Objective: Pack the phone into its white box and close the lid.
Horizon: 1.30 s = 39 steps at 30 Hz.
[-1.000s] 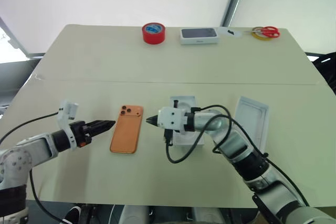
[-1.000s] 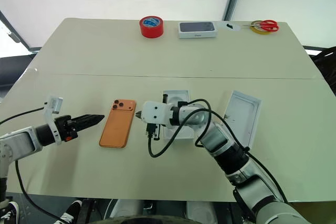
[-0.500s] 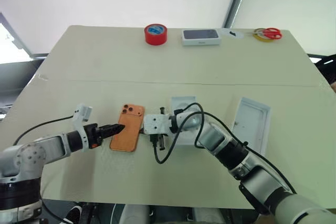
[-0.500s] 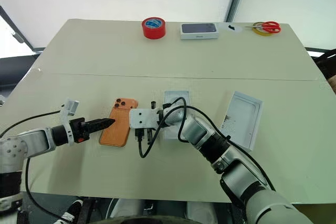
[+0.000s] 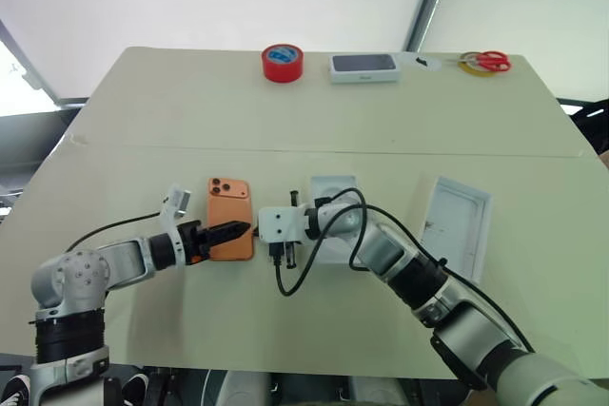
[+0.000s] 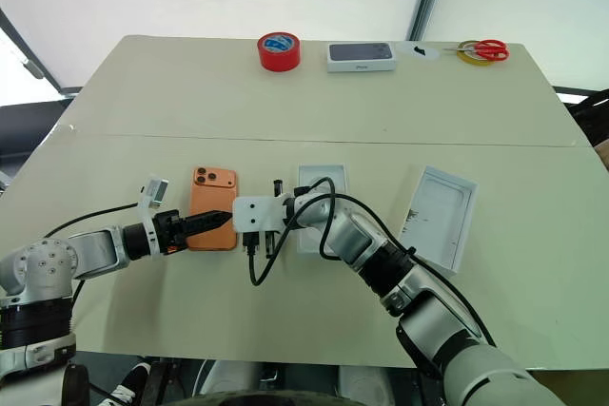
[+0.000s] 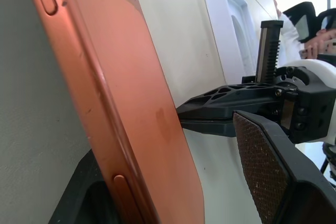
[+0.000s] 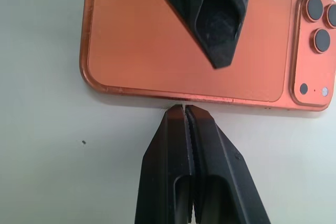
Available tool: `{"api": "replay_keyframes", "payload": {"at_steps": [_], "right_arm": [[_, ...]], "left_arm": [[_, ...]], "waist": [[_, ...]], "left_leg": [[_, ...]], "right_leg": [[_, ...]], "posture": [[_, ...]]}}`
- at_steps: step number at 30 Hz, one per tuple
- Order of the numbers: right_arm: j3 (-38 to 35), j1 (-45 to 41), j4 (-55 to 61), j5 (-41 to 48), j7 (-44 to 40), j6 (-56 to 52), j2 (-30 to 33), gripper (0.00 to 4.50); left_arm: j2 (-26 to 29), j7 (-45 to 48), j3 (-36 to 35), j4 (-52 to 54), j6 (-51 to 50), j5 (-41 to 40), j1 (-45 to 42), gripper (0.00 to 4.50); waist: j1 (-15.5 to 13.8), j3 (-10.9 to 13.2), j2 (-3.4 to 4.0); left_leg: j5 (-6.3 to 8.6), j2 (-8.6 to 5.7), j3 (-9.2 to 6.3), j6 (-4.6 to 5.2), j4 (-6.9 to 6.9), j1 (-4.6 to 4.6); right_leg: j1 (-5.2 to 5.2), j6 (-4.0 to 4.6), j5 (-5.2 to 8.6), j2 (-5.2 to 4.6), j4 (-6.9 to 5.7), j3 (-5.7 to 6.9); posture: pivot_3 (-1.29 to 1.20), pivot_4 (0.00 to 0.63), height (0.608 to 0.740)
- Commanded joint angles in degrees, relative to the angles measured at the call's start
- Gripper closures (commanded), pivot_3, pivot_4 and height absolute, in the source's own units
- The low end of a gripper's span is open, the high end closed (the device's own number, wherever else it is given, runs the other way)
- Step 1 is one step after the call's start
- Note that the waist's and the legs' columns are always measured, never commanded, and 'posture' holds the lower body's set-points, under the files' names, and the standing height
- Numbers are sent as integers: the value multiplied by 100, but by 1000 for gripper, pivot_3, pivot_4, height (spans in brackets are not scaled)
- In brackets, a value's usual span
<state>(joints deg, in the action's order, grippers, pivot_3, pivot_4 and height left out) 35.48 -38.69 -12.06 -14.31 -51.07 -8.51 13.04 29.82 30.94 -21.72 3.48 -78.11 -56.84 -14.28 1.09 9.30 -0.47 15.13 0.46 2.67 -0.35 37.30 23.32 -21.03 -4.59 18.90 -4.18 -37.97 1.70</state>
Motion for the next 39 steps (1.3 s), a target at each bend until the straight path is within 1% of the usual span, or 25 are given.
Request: {"api": "replay_keyframes", "payload": {"at_steps": [1, 3, 6, 7, 11, 16, 19, 21, 22, 24, 25, 28, 31, 33, 36, 39], "right_arm": [[-55, 35, 12, -59, -12, -42, 47, 4473], [-50, 36, 14, -58, -22, -43, 42, 4500], [-42, 53, 22, -65, -33, -51, 44, 4500], [-50, 64, 40, -59, -41, -67, 46, 4500], [-78, 89, 76, -57, -48, -59, 81, 4500], [-158, 115, 168, -17, -1, -19, 109, 4500], [-428, 109, 315, 359, -73, -119, 11, 4500], [-820, 116, 617, 1068, -393, -465, -98, 4500], [-1050, 102, 806, 1438, -577, -743, -95, 4253], [-1314, 96, 1055, 1910, -848, -1040, -39, 3682], [-1356, 116, 1198, 1932, -947, -957, 120, 3247], [-1398, 438, 1853, 1974, -1571, -688, 1047, 1728], [-1416, 865, 2249, 1988, -2001, -372, 1900, 1728], [-1453, 1148, 2319, 1841, -2012, 41, 2287, 1728], [-1549, 1414, 2326, 1893, -2013, 283, 2557, 1728], [-1593, 1586, 2173, 1758, -1914, 522, 2726, 1728]], "left_arm": [[-13, -27, -180, -90, -272, -223, 61, 1878], [-75, -74, -260, -144, -336, -288, 49, 2523], [-144, -113, -333, -148, -354, -317, 39, 4044], [-153, -118, -369, -153, -387, -370, 44, 4415], [-121, -118, -465, -265, -479, -485, 85, 4415], [-228, -186, -625, -505, -575, -616, 83, 4464], [-260, -166, -618, -345, -509, -696, 128, 4464], [-261, -68, -601, -211, -332, -697, 133, 4464], [-295, -98, -645, -209, -359, -763, 97, 4491], [-342, -121, -693, -210, -416, -881, 55, 4500], [-387, -133, -686, -136, -393, -926, 45, 4500], [-586, -174, -570, 339, -314, -1191, 25, 4500], [-700, -304, -488, 563, -193, -1275, -26, 4500], [-721, -389, -466, 567, -184, -1330, -82, 4500], [-714, -490, -428, 534, -154, -1390, -136, 4500], [-725, -603, -397, 526, -190, -1510, -200, 4500]], "waist": [[2, 0, 0], [2, 1, -1], [-16, 1, -7], [-13, -1, -8], [-2, 0, -9], [5, 0, -9], [4, 0, -9], [0, 2, -11], [1, 4, -11], [-2, 6, -11], [-4, 6, -11], [-51, 10, -18], [-38, 15, -27], [-5, 16, -28], [27, 18, -29], [-9, 19, -30]], "left_leg": [[0, 0, 0, 0, 0, 0], [0, 0, 0, 0, -1, 0], [0, 0, 0, 0, -1, 3], [0, 0, 0, 0, 0, 3], [-1, 0, -1, -1, -2, 3], [-2, 1, 0, -4, -3, 4], [-2, 1, 0, -4, -4, 4], [-2, 1, 0, -4, -4, 5], [-2, 1, 0, -4, -4, 8], [-2, 1, 0, -4, -5, 10], [1, 2, -1, 2, -6, 10], [7, 1, -1, 11, -6, 15], [10, -10, 0, 15, -5, 17], [12, -11, 2, 20, -7, 17], [11, -1, 2, 19, -16, 16], [2, 13, 1, 6, -16, 16]], "right_leg": [[-1, 0, 0, 0, 0, 0], [-2, 0, 0, 0, 0, 0], [-4, 0, 0, 0, 0, 0], [-4, 0, 0, 0, 0, 0], [-5, 0, 0, 0, 0, 0], [-8, 0, 0, 0, 0, 0], [-8, 0, 0, 0, 0, 0], [-8, 0, 0, -1, 1, 0], [-9, 0, 0, -1, 2, -1], [-12, 0, 0, -1, 2, 0], [-12, 0, 0, -1, 1, 0], [-14, 0, 0, -3, 6, 0], [-6, -1, 0, -15, 20, 1], [-3, -2, -1, -16, 27, 0], [-9, -1, 0, -6, 27, 0], [-9, 0, 0, 8, 27, 1]], "posture": [[0, 150, 740], [0, 150, 740], [0, 150, 740], [0, 150, 740], [0, 150, 740], [0, 150, 740], [0, 150, 740], [0, 150, 740], [0, 150, 740], [0, 150, 740], [0, 150, 740], [0, 150, 740], [0, 150, 740], [0, 150, 740], [0, 150, 740], [0, 150, 740]]}}
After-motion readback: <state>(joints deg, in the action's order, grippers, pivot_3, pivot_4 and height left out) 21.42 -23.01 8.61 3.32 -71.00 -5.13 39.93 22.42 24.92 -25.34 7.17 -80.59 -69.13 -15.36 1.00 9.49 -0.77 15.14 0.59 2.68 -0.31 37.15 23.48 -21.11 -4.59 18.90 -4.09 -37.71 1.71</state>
